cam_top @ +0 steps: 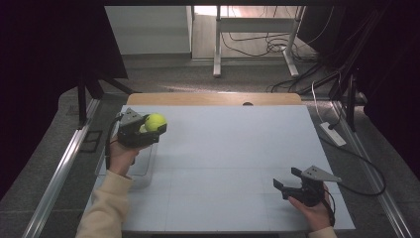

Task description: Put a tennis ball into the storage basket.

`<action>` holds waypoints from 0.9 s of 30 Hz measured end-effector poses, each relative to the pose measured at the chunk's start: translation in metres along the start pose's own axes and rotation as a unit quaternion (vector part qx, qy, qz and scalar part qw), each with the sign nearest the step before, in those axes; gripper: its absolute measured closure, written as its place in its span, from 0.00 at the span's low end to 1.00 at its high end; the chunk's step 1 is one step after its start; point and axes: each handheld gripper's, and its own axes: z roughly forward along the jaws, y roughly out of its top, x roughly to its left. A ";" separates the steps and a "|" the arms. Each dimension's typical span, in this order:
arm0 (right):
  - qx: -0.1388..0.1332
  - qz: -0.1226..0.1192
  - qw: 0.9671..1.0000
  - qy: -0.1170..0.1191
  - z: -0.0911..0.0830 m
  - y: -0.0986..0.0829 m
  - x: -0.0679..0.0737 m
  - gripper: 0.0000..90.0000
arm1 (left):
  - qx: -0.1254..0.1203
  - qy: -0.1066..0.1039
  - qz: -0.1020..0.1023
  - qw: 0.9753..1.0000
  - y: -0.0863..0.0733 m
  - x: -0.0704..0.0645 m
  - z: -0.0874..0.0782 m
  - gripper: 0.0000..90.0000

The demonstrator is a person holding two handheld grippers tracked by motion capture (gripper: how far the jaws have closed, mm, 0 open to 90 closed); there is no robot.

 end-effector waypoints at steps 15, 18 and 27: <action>0.000 0.000 1.000 0.000 0.000 0.000 0.001 0.15 | 0.008 0.028 -0.016 0.999 -0.008 0.022 -0.011 0.30; 0.000 0.000 1.000 0.000 0.000 0.000 0.000 0.15 | 0.013 0.037 -0.019 0.999 -0.010 0.028 -0.013 0.30; -0.001 0.000 1.000 0.000 0.000 0.001 0.000 0.15 | 0.019 0.055 -0.034 0.998 -0.016 0.045 -0.018 0.30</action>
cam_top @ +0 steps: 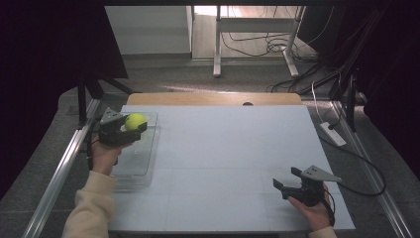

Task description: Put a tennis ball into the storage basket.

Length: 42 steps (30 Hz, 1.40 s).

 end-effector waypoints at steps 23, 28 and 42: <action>0.000 -0.001 1.000 -0.001 0.000 0.000 0.000 0.15 | 0.034 0.038 -0.037 0.998 -0.011 0.038 0.003 0.30; 0.000 0.000 1.000 0.000 0.000 0.000 0.000 0.15 | 0.047 0.041 -0.036 0.997 -0.011 0.041 0.007 0.30; -0.002 0.003 1.000 0.001 -0.001 0.000 0.000 0.15 | 0.100 0.047 -0.033 0.993 -0.015 0.047 0.020 0.30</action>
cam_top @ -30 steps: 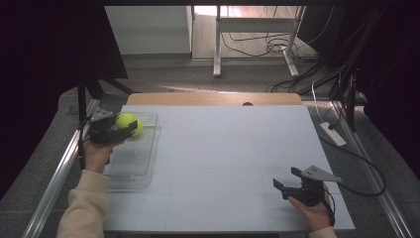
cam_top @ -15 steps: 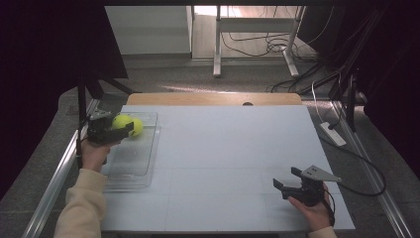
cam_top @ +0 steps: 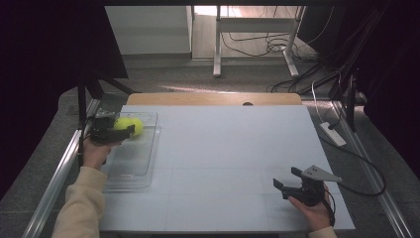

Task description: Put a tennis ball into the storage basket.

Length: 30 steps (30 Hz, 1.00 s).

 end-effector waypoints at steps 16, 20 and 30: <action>0.000 -0.001 1.000 0.000 0.000 0.000 0.000 0.15 | 0.065 0.011 0.003 0.998 -0.003 0.006 0.012 0.30; 0.001 -0.001 1.000 0.000 0.000 0.000 0.000 0.15 | 0.082 0.006 0.008 0.997 -0.004 0.004 0.016 0.30; 0.000 0.000 1.000 0.001 0.001 0.000 -0.001 0.15 | 0.109 0.001 0.015 0.994 -0.005 0.001 0.024 0.30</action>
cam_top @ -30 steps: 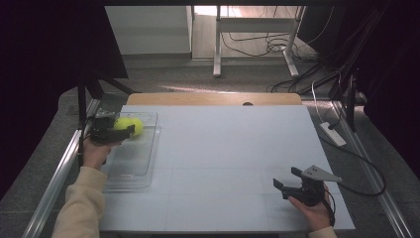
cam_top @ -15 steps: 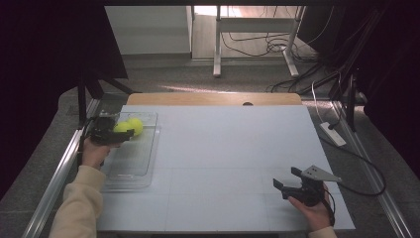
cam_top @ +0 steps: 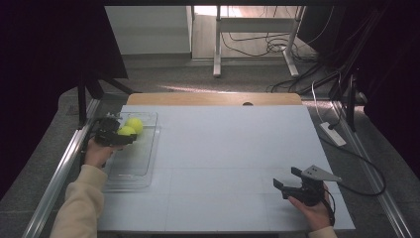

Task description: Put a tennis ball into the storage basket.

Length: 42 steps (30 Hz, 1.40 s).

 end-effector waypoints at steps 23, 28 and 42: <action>-0.001 0.000 1.000 0.000 0.000 0.000 0.000 0.15 | -0.046 -0.005 -0.022 0.999 0.000 0.000 -0.014 0.11; -0.001 -0.001 1.000 0.000 0.000 0.000 0.000 0.15 | -0.078 -0.019 -0.007 0.997 -0.001 -0.006 -0.026 0.11; -0.001 0.002 1.000 0.003 0.001 0.000 -0.004 0.15 | -0.135 -0.039 0.001 0.990 -0.011 -0.017 -0.043 0.11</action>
